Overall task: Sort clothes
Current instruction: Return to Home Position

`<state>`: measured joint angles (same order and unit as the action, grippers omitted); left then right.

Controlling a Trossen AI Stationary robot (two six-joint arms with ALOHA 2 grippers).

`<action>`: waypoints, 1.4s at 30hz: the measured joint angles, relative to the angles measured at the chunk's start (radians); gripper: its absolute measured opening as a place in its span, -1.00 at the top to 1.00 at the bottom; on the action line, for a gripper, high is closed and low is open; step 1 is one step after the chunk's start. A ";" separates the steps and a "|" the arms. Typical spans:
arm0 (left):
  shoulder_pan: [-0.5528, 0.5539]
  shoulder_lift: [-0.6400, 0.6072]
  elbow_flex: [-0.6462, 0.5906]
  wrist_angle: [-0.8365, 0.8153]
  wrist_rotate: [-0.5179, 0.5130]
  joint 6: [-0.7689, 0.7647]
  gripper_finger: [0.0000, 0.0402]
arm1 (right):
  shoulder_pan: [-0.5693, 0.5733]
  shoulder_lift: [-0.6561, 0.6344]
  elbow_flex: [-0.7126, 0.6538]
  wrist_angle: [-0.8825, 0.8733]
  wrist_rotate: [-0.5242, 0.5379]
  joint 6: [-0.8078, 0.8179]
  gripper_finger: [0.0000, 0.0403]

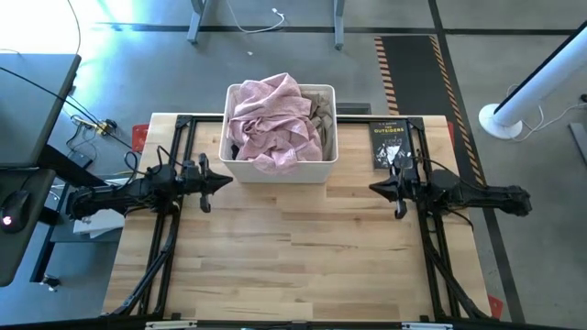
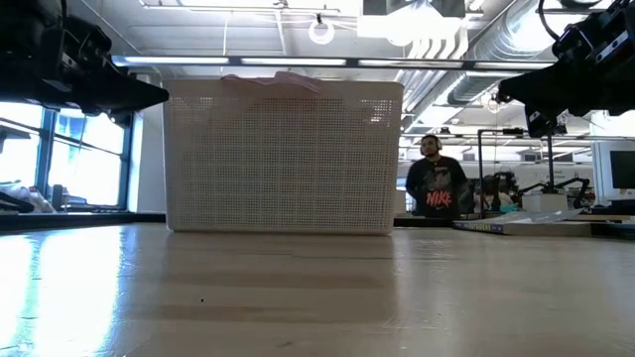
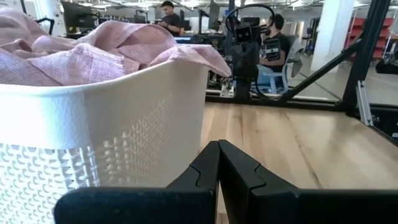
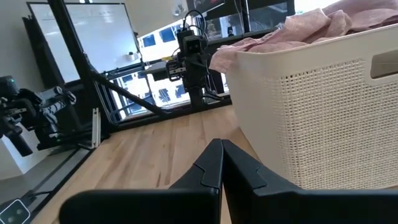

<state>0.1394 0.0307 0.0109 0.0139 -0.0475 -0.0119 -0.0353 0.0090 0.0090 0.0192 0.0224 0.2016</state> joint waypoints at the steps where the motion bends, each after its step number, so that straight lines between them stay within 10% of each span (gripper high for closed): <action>1: 0.000 0.000 0.000 0.000 0.000 -0.004 0.98 | 0.000 0.000 0.000 0.000 0.000 0.000 1.00; 42: 0.084 -0.027 0.001 0.002 -0.009 -0.003 0.98 | 0.018 -0.002 0.000 0.000 -0.015 -0.001 1.00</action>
<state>0.2234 0.0036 0.0116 0.0160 -0.0570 -0.0147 -0.0177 0.0067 0.0086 0.0193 0.0071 0.2008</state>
